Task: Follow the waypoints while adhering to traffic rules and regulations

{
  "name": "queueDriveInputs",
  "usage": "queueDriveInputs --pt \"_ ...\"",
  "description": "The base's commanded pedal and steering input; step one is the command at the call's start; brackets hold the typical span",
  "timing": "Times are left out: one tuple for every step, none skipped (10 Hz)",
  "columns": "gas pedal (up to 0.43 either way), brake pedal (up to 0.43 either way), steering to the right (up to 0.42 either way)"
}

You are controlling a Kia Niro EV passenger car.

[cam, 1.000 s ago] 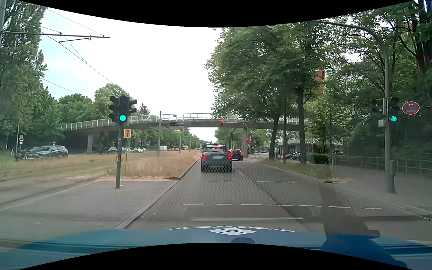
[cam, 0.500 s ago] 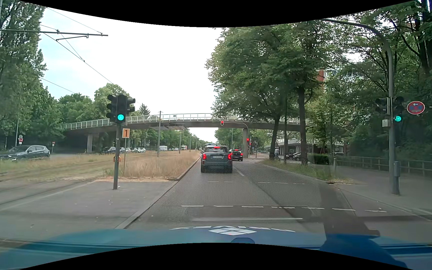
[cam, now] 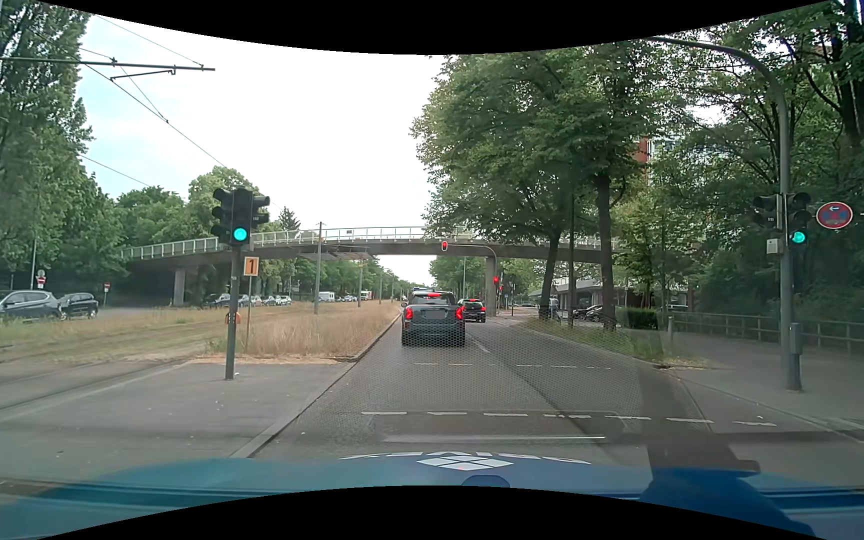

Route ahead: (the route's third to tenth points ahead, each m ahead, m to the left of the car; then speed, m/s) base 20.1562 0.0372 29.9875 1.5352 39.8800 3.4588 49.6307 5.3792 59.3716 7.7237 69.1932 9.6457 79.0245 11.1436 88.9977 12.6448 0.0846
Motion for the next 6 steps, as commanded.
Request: queueDriveInputs --pt "0.000 0.195 -0.009" --pt "0.000 0.201 -0.009" --pt "0.000 0.207 -0.009" --pt "0.000 0.213 -0.009" --pt "0.000 0.207 -0.009" --pt "0.000 0.213 -0.009"
